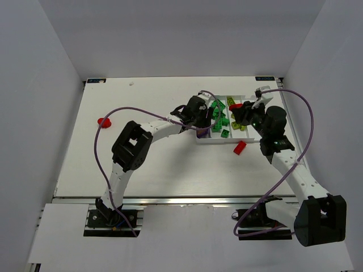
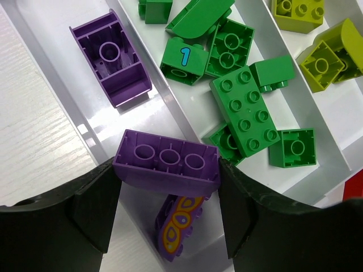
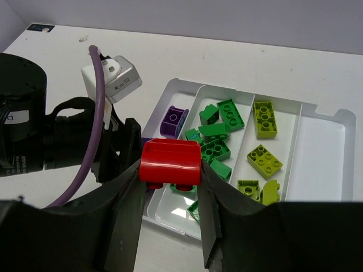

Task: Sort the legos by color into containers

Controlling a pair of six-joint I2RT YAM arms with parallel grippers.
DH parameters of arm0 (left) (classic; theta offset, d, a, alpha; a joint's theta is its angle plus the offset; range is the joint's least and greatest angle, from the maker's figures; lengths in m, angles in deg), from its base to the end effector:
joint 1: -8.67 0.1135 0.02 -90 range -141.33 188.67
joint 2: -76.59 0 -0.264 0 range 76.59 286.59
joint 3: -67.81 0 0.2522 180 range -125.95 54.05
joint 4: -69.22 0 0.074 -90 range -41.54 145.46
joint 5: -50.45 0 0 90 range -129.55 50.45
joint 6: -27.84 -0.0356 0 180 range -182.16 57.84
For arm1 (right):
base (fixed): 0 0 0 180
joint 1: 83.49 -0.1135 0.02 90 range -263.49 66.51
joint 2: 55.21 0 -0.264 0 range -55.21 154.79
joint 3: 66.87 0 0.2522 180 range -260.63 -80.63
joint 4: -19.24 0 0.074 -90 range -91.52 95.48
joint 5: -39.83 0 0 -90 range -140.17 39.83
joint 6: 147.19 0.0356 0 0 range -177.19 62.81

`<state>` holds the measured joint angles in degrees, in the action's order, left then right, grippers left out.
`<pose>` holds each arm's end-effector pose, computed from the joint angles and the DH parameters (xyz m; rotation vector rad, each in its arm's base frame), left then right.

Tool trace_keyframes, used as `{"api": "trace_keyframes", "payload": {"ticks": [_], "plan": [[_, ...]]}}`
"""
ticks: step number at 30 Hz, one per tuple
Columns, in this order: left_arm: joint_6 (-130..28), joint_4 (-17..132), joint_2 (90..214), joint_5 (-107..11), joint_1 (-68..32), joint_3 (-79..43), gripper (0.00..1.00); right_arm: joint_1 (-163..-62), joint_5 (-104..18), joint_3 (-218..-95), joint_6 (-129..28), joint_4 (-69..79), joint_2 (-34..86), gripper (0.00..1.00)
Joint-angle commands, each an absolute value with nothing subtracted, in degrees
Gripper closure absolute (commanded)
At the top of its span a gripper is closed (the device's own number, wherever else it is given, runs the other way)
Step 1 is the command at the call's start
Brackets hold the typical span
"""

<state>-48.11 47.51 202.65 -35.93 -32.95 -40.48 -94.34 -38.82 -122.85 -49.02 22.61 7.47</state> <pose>0.3754 -0.3305 0.1803 0.5140 2.2389 -0.4419 0.2521 0.0555 0.3123 -0.1917 1.6327 0.4156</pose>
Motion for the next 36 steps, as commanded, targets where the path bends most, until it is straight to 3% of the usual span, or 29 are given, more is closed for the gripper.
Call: {"api": "trace_keyframes", "payload": {"ticks": [1, 5, 10, 15, 17, 22, 27, 36], "plan": [[-49.68, 44.65, 200.61, -32.87, -32.9, -40.35, 0.33, -93.95, -38.04, -125.19, -48.75, 23.5, 7.9, 1.0], [-50.2, 43.95, 199.82, -32.34, -32.99, -40.44, 0.22, -93.69, -37.96, -125.37, -48.75, 23.23, 8.08, 1.0], [-50.29, 43.68, 199.29, -32.16, -32.99, -40.17, 0.2, -93.42, -37.87, -125.54, -48.84, 23.15, 8.42, 1.0], [-50.21, 43.33, 198.24, -32.08, -32.9, -40.09, 0.14, -93.07, -37.95, -125.63, -48.84, 22.88, 8.6, 1.0], [-50.12, 43.33, 197.54, -31.99, -32.99, -40.0, 0.05, -92.9, -37.96, -125.63, -48.84, 22.88, 8.78, 1.0], [-50.38, 43.07, 195.34, -31.64, -32.99, -39.47, 0.02, -92.11, -38.48, -125.98, -49.36, 22.53, 9.39, 1.0], [-52.31, 43.33, 186.04, -30.5, -32.99, -33.7, 0.02, -89.47, -39.36, -128.79, -51.12, 19.29, 13.34, 1.0], [-50.82, 48.87, 158.02, -24.08, -32.46, -12.68, 0.02, -86.92, -44.54, -147.58, -60.96, 5.57, 35.72, 1.0]]}}
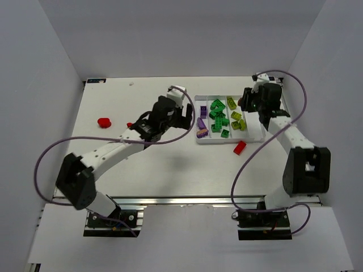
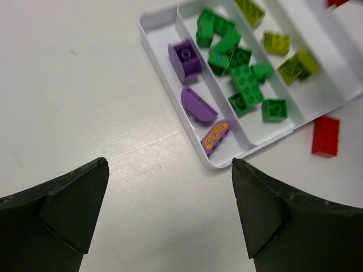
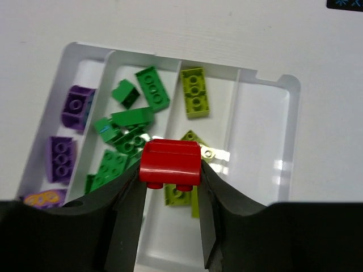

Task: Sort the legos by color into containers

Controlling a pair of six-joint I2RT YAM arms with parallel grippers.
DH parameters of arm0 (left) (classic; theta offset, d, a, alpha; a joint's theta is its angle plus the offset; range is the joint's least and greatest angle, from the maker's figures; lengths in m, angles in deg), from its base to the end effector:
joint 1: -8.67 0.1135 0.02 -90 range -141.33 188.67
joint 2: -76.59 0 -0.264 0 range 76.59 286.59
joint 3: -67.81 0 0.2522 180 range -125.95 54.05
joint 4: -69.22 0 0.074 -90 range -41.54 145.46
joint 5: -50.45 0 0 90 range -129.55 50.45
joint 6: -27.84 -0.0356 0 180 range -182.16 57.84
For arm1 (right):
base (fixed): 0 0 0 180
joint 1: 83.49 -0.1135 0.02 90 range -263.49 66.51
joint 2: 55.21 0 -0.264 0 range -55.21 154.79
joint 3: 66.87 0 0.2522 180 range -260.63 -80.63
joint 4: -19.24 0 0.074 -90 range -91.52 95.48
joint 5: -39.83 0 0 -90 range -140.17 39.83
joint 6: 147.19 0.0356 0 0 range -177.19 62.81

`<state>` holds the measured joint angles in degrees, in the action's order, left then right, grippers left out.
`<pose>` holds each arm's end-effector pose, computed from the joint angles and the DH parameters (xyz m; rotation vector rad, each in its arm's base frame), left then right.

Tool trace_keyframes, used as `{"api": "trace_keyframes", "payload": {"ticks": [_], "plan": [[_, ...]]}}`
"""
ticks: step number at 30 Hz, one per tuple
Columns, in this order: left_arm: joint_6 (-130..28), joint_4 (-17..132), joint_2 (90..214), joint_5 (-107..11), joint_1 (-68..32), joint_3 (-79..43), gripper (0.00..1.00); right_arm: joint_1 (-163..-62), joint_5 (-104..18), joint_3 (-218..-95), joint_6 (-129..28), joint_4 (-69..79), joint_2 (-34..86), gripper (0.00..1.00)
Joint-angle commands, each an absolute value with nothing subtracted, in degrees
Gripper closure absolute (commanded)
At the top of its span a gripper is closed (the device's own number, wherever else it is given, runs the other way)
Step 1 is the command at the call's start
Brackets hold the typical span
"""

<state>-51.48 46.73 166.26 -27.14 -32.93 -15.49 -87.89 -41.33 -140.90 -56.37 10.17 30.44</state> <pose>0.2776 -0.2362 0.2970 0.4246 2.0351 -0.3374 0.3477 0.0322 0.2874 -0.1634 1.9262 0.2098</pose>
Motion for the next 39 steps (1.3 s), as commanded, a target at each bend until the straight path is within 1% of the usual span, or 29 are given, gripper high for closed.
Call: {"api": "trace_keyframes", "payload": {"ticks": [1, 6, 10, 15, 18, 19, 21, 22, 23, 26, 29, 30, 31, 32, 33, 34, 35, 36, 38, 39], "plan": [[-50.91, 48.69, 156.15, -23.73, -32.37, -10.58, 0.02, -86.74, -46.11, -149.69, -61.23, 3.22, 37.76, 1.0], [-51.88, 52.46, 144.47, -16.72, -31.93, -1.96, 0.02, -86.21, -49.9, -161.73, -63.07, -2.51, 49.27, 1.0], [-51.26, 50.54, 144.7, -17.13, -31.84, -3.08, 0.02, -85.95, -53.86, -166.58, -63.6, -4.45, 55.0, 1.0], [-50.91, 49.83, 145.94, -18.98, -31.41, -3.7, 0.02, -84.99, -55.45, -168.43, -64.04, -4.36, 58.6, 0.93], [-51.0, 49.75, 146.2, -19.33, -31.23, -3.7, 0.02, -84.81, -55.53, -170.19, -64.57, -5.85, 60.36, 0.71], [-51.08, 49.83, 146.2, -19.42, -31.05, -3.61, 0.02, -84.81, -55.62, -170.54, -64.57, -6.38, 60.72, 0.58], [-51.08, 50.01, 146.47, -19.59, -30.97, -3.35, 0.02, -84.72, -55.71, -171.07, -64.75, -7.17, 61.16, 0.47], [-51.08, 50.1, 146.73, -19.68, -30.88, -3.35, 0.02, -84.72, -55.62, -170.98, -64.83, -7.44, 61.16, 0.34], [-51.08, 50.01, 146.91, -19.86, -30.79, -3.35, 0.02, -84.63, -55.45, -171.07, -64.83, -7.79, 61.07, 0.29], [-51.08, 49.92, 148.05, -20.21, -30.35, -3.35, 0.02, -84.54, -54.13, -170.63, -64.75, -8.14, 59.5, 0.21], [-50.3, 49.92, 149.19, -21.96, -29.12, -3.52, 0.03, -84.46, -52.2, -169.85, -65.1, -9.02, 55.55, 0.18], [-49.86, 50.01, 149.54, -22.49, -28.51, -3.44, 0.05, -84.46, -50.98, -168.88, -65.79, -10.15, 52.14, 0.18], [-48.72, 50.18, 150.15, -23.45, -26.94, -3.35, 0.12, -84.54, -44.52, -168.96, -69.11, -12.08, 50.28, 0.15], [-48.1, 50.19, 150.59, -24.68, -25.97, -3.43, 0.19, -84.46, -38.89, -168.88, -71.4, -14.27, 48.35, 0.11], [-47.49, 50.19, 151.12, -27.3, -23.69, -3.61, 0.27, -84.37, -27.78, -166.0, -73.95, -15.95, 43.11, 0.11], [-46.0, 50.19, 151.56, -28.72, -22.63, -3.79, 0.48, -84.37, -23.5, -163.36, -77.54, -15.62, 39.66, 0.11], [-45.2, 50.45, 152.7, -29.78, -21.4, -3.87, 0.59, -84.46, -18.93, -160.38, -77.84, -14.22, 36.32, 0.11], [-44.59, 50.54, 153.23, -31.7, -19.21, -3.87, 0.67, -84.46, -9.66, -154.43, -77.58, -12.03, 29.59, 0.1], [-43.18, 50.45, 155.16, -32.51, -17.44, -4.14, 0.8, -84.72, 0.84, -149.91, -76.1, -7.89, 22.44, 0.11], [-42.91, 50.19, 156.04, -32.86, -16.04, -4.4, 0.8, -84.89, 11.51, -148.41, -74.69, -7.18, 21.36, 0.11]]}}
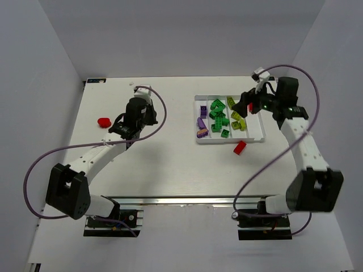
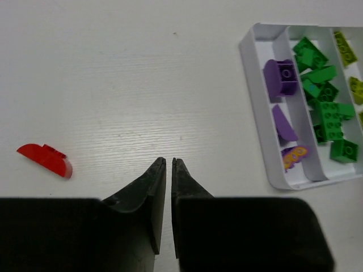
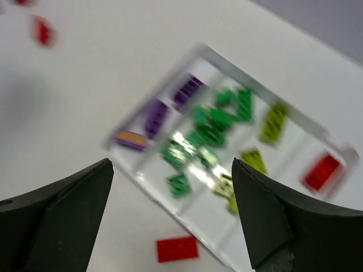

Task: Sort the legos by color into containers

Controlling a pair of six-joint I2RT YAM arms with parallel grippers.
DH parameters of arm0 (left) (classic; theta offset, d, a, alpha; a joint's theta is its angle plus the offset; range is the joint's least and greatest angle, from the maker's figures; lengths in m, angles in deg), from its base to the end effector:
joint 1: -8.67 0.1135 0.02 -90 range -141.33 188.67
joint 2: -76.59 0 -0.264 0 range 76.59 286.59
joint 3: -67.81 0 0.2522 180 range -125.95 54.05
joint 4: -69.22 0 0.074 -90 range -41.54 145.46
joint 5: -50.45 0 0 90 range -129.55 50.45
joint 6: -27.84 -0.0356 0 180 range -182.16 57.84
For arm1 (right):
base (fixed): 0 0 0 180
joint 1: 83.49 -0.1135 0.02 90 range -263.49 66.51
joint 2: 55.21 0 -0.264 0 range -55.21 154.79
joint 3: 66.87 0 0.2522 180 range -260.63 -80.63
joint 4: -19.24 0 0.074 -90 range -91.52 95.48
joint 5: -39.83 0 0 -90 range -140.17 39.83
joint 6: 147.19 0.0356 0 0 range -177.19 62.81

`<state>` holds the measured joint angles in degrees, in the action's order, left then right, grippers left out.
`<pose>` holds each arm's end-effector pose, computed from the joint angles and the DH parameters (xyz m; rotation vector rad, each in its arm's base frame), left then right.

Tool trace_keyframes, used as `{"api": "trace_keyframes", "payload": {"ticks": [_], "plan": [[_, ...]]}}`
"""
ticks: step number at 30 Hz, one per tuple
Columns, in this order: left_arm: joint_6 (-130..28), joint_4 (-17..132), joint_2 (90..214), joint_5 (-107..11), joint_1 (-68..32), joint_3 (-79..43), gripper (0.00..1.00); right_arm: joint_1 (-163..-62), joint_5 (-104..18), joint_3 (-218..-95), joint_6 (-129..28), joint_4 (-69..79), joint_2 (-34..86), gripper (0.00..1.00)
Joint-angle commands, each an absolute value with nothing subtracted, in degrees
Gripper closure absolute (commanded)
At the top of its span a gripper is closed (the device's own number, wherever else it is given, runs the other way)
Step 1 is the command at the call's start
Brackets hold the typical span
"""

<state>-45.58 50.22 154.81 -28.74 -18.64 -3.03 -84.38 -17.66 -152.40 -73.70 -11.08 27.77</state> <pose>0.2819 -0.1381 0.2911 0.0712 2.0335 -0.2926 0.3314 0.0243 0.3383 -0.6398 1.8921 0.4069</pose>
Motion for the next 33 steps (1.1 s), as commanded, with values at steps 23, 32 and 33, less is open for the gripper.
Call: {"api": "trace_keyframes", "payload": {"ticks": [23, 32, 33], "plan": [[-31.84, 38.06, 179.15, -27.24, -0.38, -13.8, 0.14, -94.04, 4.23, -135.65, -69.93, -2.87, 8.69, 0.6], [-31.83, 37.62, 184.52, -28.65, 2.6, -16.88, 0.29, -94.04, 4.41, -134.95, -69.58, -2.08, 8.16, 0.6], [-32.18, 37.62, 185.05, -28.82, 2.87, -17.23, 0.32, -94.04, 4.41, -134.77, -69.49, -1.99, 8.16, 0.6]]}}
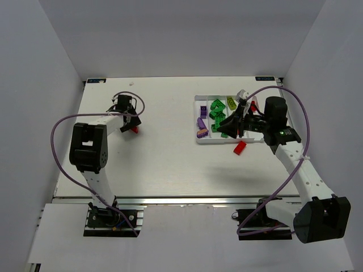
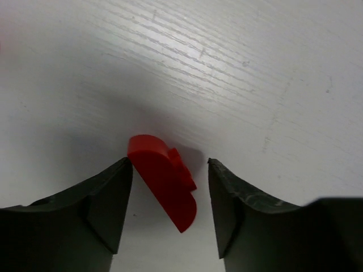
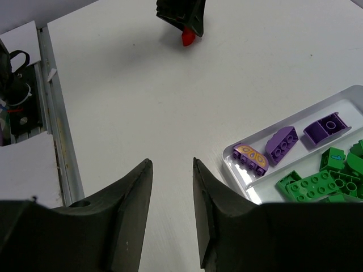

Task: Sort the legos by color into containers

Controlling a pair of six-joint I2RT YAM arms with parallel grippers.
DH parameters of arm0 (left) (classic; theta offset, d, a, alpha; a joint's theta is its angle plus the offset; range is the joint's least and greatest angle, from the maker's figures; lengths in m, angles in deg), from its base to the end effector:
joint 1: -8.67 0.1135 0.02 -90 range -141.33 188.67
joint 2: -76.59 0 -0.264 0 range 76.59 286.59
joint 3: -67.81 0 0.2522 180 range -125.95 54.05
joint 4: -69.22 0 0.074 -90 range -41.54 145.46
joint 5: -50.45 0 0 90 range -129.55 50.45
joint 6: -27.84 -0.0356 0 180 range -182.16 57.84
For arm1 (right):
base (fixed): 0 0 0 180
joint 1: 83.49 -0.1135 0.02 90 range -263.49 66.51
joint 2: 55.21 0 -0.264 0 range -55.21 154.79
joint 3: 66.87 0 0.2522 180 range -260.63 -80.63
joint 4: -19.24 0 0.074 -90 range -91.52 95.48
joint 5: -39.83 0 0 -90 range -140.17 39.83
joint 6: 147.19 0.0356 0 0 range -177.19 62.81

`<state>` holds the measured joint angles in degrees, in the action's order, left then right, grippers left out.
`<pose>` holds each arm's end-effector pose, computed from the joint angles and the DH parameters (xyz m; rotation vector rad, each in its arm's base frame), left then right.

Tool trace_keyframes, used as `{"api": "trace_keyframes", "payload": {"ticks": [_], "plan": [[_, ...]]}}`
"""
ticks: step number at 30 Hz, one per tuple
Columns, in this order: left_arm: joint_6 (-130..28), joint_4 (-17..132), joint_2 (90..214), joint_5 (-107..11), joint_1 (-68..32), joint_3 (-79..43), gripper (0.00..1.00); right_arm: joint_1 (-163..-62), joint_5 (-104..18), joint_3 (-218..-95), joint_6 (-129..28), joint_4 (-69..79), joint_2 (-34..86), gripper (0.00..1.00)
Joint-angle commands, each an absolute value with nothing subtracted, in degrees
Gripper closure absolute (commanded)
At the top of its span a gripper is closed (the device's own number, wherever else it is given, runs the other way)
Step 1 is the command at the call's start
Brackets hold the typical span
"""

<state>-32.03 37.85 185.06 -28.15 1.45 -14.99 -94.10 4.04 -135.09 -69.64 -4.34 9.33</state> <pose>0.3880 -0.0421 0.1633 -0.5769 2.4701 -0.0004 0.2378 0.0739 0.3358 -0.9651 1.5885 0.8756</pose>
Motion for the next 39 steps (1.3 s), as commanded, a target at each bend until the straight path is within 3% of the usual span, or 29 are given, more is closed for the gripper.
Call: {"api": "trace_keyframes", "payload": {"ticks": [1, 5, 6, 9, 11, 12, 13, 15, 20, 23, 34, 39], "plan": [[-32.36, 37.62, 185.31, -29.26, 3.13, -17.32, 0.36, -94.04, 4.49, -134.77, -69.49, -1.9, 8.16, 0.6], [-32.63, 38.05, 184.97, -31.81, 3.49, -17.32, 0.61, -94.04, 4.32, -134.77, -69.58, -1.9, 8.34, 0.6], [-32.71, 38.32, 184.7, -32.59, 3.57, -17.15, 0.73, -94.04, 4.32, -134.86, -69.49, -1.99, 8.34, 0.6], [-34.46, 39.64, 182.77, -36.72, 3.14, -16.79, 0.93, -94.04, 3.8, -135.04, -69.67, -2.17, 7.81, 0.6], [-35.87, 40.69, 180.31, -39.35, 0.78, -16.53, 0.97, -93.95, 1.79, -135.21, -69.58, -1.99, 6.5, 0.62], [-37.36, 41.91, 179.26, -40.59, -0.63, -16.44, 0.99, -93.51, 0.47, -135.47, -68.8, -1.29, 5.97, 0.68], [-38.16, 42.36, 177.6, -41.99, -2.21, -16.53, 1.0, -92.99, -0.85, -135.82, -67.4, -1.29, 4.66, 0.75], [-41.74, 44.11, 176.53, -45.6, -8.53, -16.97, 1.0, -91.24, -5.94, -136.09, -65.64, 0.02, 2.64, 1.0], [-44.84, 47.98, 178.36, -53.95, -21.09, -22.13, 1.0, -88.24, -24.09, -129.96, -59.67, 9.41, -10.01, 1.0], [-48.34, 51.32, 184.23, -59.58, -26.11, -28.62, 1.0, -87.18, -28.28, -126.16, -59.74, 14.17, -16.61, 1.0], [-46.69, 59.93, 215.33, -67.84, -35.09, -66.84, 1.0, -84.11, -23.46, -127.3, -58.16, 12.34, -16.97, 1.0], [-41.61, 71.5, 222.22, -67.67, -36.85, -73.05, 1.0, -84.11, -22.49, -127.04, -57.89, 12.51, -16.98, 1.0]]}}
